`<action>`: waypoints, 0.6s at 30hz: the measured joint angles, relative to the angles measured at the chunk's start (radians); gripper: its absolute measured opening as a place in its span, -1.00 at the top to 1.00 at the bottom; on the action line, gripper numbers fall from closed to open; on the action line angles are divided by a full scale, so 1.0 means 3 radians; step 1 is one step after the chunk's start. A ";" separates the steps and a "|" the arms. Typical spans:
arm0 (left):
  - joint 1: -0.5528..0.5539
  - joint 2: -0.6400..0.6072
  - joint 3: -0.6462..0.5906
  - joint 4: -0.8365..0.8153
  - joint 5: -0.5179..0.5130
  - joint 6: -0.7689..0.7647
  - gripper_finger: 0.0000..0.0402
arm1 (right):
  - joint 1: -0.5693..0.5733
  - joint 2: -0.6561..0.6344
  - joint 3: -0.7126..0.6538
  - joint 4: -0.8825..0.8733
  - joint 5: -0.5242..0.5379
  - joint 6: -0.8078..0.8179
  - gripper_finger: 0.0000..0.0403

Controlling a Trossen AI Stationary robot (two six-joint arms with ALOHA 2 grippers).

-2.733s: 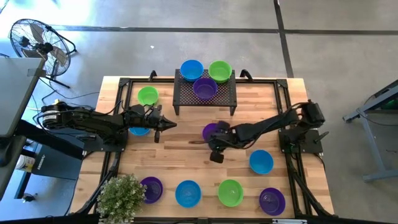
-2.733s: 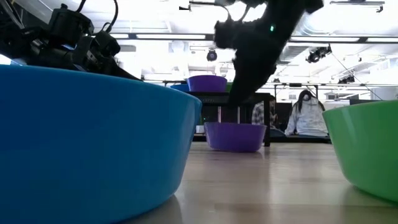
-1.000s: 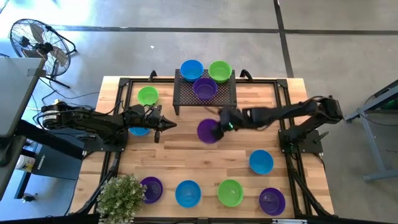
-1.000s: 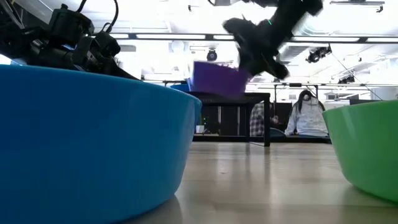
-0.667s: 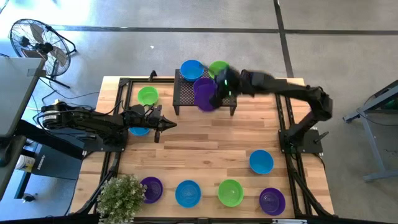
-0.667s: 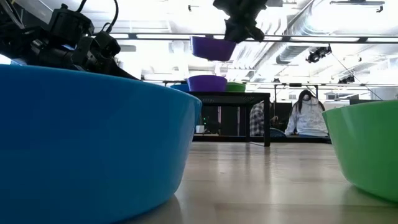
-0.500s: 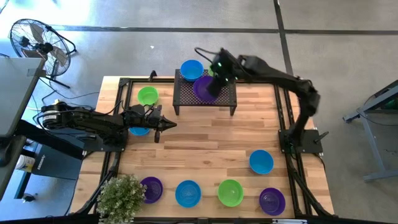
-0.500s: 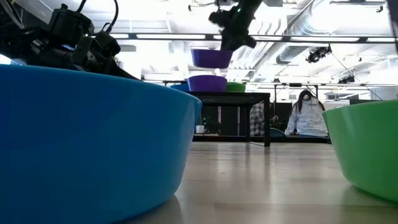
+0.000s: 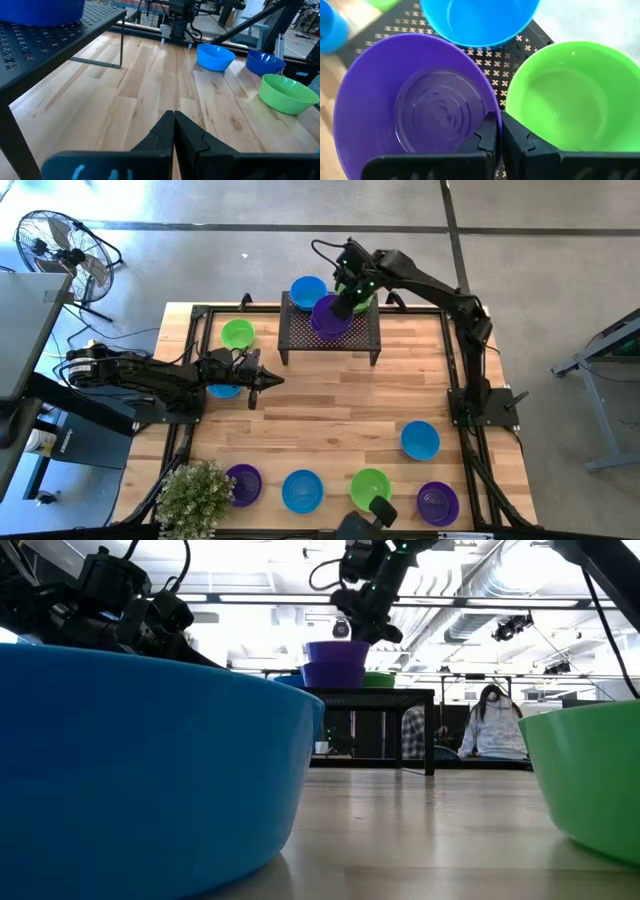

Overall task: Pick & Place Mini bowls
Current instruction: Stack the top violet bowl on the violet bowl on the shelf

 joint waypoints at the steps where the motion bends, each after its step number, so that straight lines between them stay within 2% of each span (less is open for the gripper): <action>1: -0.0001 0.0000 0.0000 0.0000 0.0000 0.0001 1.00 | 0.0000 0.0014 -0.0001 0.0009 0.0001 -0.0001 0.97; 18: 0.0000 0.0000 0.0000 -0.0001 0.0004 0.0000 1.00 | 0.0021 0.0073 0.0000 0.0118 -0.0055 -0.0036 0.94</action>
